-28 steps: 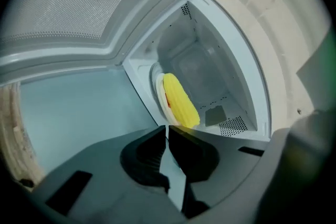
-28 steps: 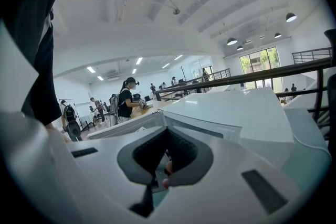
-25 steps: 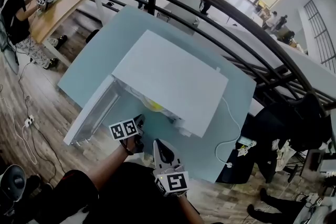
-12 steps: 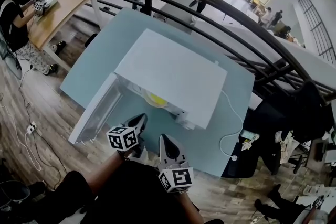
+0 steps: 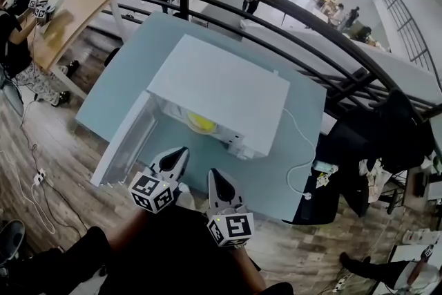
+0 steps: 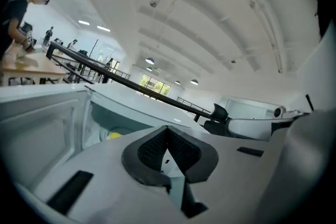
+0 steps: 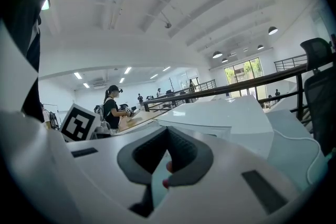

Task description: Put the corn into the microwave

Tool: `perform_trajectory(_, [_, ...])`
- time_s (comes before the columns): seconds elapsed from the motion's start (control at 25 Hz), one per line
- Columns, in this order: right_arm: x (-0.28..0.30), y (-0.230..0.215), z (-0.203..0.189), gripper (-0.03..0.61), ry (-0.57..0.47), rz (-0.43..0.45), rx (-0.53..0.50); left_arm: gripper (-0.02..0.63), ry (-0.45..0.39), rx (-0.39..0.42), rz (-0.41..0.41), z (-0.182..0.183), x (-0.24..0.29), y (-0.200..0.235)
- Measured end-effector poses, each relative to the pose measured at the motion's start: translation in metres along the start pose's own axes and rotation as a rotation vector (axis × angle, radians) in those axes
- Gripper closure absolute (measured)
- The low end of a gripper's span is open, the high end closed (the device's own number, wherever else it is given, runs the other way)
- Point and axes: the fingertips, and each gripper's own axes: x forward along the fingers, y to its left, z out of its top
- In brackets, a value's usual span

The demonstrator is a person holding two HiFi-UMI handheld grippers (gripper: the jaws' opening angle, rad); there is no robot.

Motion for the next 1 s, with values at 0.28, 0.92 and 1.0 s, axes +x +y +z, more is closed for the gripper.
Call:
perform_trajectory(0.28, [-0.003,-0.005,0.014,0.571,-0.048,-0.026,0.002,0.611,-0.043,0.14,-0.014,0.02,-0.018,-0.015])
perform_trajectory(0.92, [0.002,0.007,0.02,0.571,-0.08,-0.034,-0.009,0.611,-0.072,0.147,-0.011,0.031,-0.035,-0.01])
perform_trajectory(1.0, [0.001,0.006,0.019,0.571,-0.079,-0.038,-0.009,0.611,-0.067,0.146,-0.02,0.029,-0.033,-0.013])
